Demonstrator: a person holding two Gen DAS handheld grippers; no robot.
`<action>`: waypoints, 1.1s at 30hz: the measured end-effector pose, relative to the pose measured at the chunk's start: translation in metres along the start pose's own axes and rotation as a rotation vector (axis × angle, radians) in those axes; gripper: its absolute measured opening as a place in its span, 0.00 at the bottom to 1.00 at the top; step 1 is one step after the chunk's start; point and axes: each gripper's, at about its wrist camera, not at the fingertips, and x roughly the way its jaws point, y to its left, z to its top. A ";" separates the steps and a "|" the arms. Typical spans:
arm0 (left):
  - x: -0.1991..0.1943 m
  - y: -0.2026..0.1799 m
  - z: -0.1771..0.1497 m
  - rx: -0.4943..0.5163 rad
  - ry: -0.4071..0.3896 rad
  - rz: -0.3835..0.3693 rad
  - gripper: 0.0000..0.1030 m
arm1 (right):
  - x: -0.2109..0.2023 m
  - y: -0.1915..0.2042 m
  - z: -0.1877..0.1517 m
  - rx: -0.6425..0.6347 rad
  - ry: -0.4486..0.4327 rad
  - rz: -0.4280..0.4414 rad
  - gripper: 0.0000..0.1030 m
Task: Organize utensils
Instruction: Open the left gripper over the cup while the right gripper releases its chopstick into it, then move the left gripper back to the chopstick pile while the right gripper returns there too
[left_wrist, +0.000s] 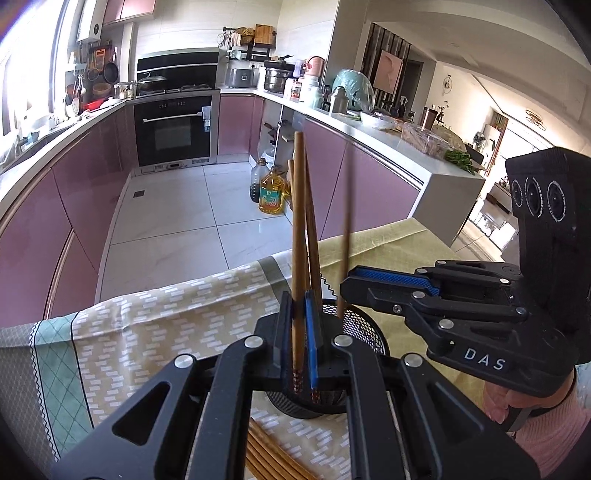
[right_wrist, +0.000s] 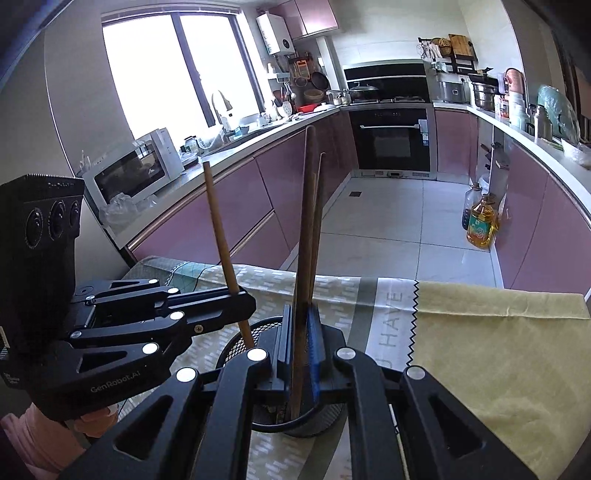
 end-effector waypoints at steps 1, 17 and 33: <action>0.000 0.001 -0.001 -0.002 0.001 0.002 0.07 | -0.001 -0.001 -0.001 0.003 -0.002 -0.001 0.08; -0.079 -0.004 -0.059 0.040 -0.191 0.080 0.57 | -0.054 0.034 -0.040 -0.105 -0.102 0.076 0.42; -0.056 0.028 -0.167 -0.055 0.077 0.137 0.59 | -0.007 0.064 -0.135 -0.119 0.156 0.087 0.43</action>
